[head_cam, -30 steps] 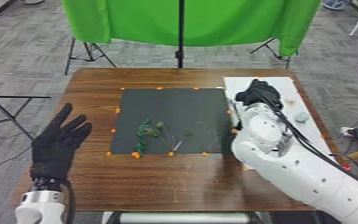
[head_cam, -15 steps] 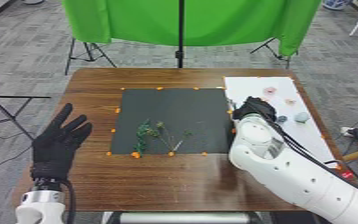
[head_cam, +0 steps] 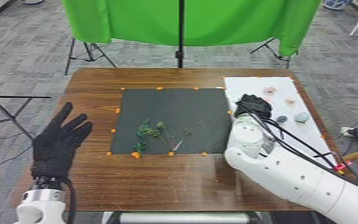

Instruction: Arrange flowers

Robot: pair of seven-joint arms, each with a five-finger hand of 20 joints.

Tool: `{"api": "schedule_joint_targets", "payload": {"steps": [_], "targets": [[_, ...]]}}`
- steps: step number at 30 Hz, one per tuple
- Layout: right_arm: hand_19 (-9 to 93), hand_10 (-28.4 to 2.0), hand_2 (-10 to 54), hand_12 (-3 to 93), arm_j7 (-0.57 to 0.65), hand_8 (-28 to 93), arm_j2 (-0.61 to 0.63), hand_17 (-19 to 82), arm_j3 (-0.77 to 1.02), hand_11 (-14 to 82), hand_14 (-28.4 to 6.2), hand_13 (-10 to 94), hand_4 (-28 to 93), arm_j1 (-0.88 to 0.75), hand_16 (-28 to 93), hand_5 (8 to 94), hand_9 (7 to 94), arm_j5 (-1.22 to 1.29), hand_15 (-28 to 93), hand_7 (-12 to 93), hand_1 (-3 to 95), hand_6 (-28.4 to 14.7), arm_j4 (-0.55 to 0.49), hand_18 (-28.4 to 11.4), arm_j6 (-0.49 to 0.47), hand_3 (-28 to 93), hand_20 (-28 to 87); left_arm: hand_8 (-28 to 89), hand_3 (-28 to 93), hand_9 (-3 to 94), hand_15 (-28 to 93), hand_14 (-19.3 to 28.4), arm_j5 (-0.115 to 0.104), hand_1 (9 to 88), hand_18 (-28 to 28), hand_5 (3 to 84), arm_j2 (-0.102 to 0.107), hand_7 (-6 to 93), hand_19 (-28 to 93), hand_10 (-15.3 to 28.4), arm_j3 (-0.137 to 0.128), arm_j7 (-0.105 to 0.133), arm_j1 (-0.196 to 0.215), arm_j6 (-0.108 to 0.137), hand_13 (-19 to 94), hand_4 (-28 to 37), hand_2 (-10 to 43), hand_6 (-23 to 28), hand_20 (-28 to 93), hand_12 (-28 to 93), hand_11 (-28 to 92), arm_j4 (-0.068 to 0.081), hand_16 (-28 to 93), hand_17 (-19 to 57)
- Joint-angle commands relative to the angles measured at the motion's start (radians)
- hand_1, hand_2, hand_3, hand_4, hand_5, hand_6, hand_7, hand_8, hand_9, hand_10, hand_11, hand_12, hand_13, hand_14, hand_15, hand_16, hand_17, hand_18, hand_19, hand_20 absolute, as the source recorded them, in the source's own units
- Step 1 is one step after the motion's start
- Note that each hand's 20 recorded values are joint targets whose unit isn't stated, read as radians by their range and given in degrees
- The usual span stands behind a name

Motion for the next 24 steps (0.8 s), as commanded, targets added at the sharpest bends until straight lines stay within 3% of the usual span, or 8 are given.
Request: {"api": "schedule_joint_targets", "payload": {"steps": [1,4,6,12,13,14,18,24], "targets": [[93,-12.1,-9.5,25.9,-0.02,8,0.027,45,-0.047,48.5,-7.9,80,-28,-0.048,21,86.9,85.3,-0.03,76,25,56.2,-3.5,0.03,-23.4,0.12,69,42,-8,82,35.4,59,28.4,-0.004,22.3,28.4,34.3,0.002,8.1,55,20.0,0.006,0.003,0.008,0.007,23,-27.4,6.3,6.6,6,11,23,0.003,-10,-8.3],[93,-12.3,-9.5,25.1,-0.017,9,0.038,46,-0.06,48.9,-7.7,81,-28,-0.037,21,88.0,86.8,-0.07,77,25,55.4,-3.3,0.033,-23.2,0.177,71,44,-8,82,35.3,59,28.4,-0.005,22.3,28.4,34.3,0.0,8.0,55,20.1,0.006,0.004,0.012,0.007,23,-27.5,6.3,6.6,6,11,23,0.002,-10,-8.3],[93,-12.2,-9.5,24.8,-0.013,10,0.045,46,-0.058,49.3,-7.6,82,-28,-0.036,22,88.3,87.3,-0.089,77,25,55.2,-3.4,0.029,-23.1,0.217,72,44,-8,82,35.3,59,28.4,-0.01,22.3,28.4,34.3,0.009,8.1,55,20.1,0.01,0.012,0.011,0.011,23,-27.5,6.4,6.7,6,11,23,0.003,-10,-8.3],[93,-12.5,-9.5,23.6,-0.002,12,0.057,47,-0.053,51.0,-7.4,83,-28,-0.022,23,89.9,88.4,-0.141,78,24,55.1,-3.8,0.011,-23.3,0.301,74,47,-8,82,35.4,59,28.4,-0.007,22.3,28.4,34.3,0.002,8.1,55,20.1,0.006,0.012,0.017,0.009,23,-27.5,6.4,6.7,6,11,23,0.002,-10,-8.3],[93,-12.5,-9.5,23.4,-0.003,12,0.058,47,-0.042,51.1,-7.5,83,-28,-0.029,23,90.0,88.6,-0.15,78,24,55.2,-3.8,0.004,-23.4,0.301,74,48,-8,82,35.4,59,28.4,-0.004,22.3,28.4,34.3,-0.003,8.1,55,20.1,0.004,0.008,0.022,0.006,23,-27.4,6.4,6.6,6,11,23,0.0,-10,-8.3],[93,-12.5,-9.5,23.4,-0.001,12,0.059,47,-0.046,51.2,-7.4,83,-28,-0.02,23,90.2,88.7,-0.154,78,24,55.2,-4.0,0.0,-23.4,0.314,74,48,-8,82,35.4,59,28.4,-0.01,22.3,28.4,34.3,0.006,8.1,55,20.0,0.008,0.022,0.025,0.011,23,-27.4,6.4,6.6,6,11,23,-0.001,-10,-8.3],[93,-12.6,-9.5,23.3,-0.005,13,0.054,47,-0.034,51.5,-7.5,83,-28,-0.009,23,90.7,89.1,-0.173,78,24,55.0,-4.2,-0.012,-23.7,0.329,75,48,-8,82,35.4,59,28.4,-0.017,22.3,28.4,34.4,0.015,8.1,55,20.1,0.01,0.033,0.028,0.015,23,-27.5,6.5,6.7,5,11,23,-0.001,-10,-8.3],[93,-12.7,-9.5,23.5,-0.01,13,0.048,47,0.002,51.7,-8.0,84,-28,-0.029,23,91.6,89.7,-0.177,79,23,54.7,-4.8,-0.086,-24.0,0.313,77,50,-8,82,35.4,59,28.4,-0.015,22.3,28.4,34.4,0.017,8.1,55,20.1,0.009,0.05,0.035,0.017,23,-27.5,6.5,6.7,5,11,23,-0.002,-10,-8.3]]}}
